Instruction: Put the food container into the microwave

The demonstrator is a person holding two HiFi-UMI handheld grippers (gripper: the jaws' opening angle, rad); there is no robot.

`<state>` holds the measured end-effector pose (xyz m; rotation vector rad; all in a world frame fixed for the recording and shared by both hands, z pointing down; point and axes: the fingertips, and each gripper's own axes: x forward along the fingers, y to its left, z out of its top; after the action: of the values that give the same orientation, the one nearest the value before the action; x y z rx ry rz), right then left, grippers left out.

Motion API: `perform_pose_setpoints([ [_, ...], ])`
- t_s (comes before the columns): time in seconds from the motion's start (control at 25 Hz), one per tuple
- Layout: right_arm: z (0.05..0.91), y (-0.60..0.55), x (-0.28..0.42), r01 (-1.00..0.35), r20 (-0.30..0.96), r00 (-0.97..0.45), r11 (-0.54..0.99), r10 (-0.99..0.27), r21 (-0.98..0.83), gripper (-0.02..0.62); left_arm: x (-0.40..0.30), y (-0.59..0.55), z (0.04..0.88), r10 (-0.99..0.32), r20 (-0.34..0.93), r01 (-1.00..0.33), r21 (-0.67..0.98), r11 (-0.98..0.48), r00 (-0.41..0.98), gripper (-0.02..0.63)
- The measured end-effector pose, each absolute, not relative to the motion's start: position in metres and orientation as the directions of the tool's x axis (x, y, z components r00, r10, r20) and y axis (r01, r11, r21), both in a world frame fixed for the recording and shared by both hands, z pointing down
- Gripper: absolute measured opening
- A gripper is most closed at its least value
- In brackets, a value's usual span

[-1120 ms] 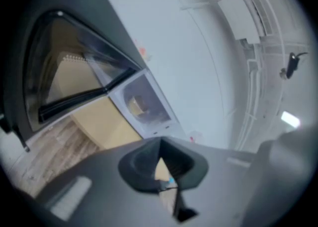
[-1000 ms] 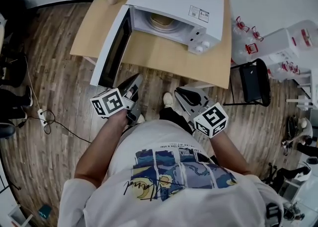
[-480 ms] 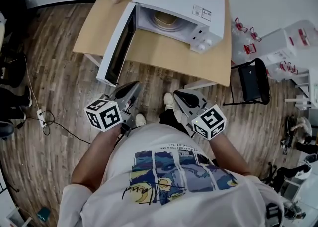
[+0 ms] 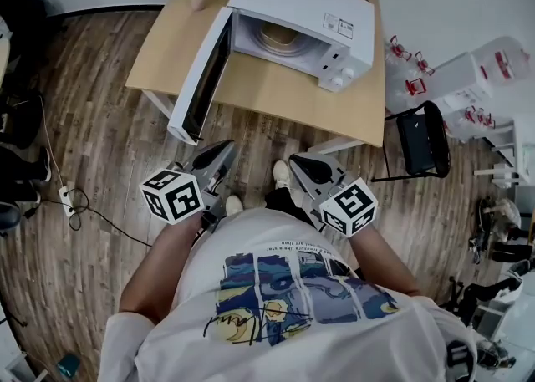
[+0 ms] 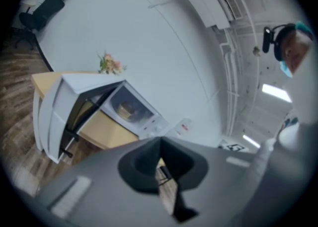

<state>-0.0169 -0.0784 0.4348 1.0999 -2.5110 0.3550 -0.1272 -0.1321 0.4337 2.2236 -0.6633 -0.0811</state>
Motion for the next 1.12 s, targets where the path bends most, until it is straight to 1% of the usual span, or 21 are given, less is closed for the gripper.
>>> perform_pose_setpoints([
  [0.56,0.431,-0.066,-0.024,-0.743,0.423,-0.623,0.667,-0.657,-0.058,0.008,-0.141,-0.121,0.434,-0.503,0.158,-0.457,0.696,-0.554,0.850,0.008],
  [1.12,0.431,-0.072,-0.010,-0.739,0.414,-0.635,0.669,-0.652,-0.080,0.008,-0.122,-0.128,0.434,-0.501,0.171,-0.467,0.688,-0.555,0.848,0.008],
])
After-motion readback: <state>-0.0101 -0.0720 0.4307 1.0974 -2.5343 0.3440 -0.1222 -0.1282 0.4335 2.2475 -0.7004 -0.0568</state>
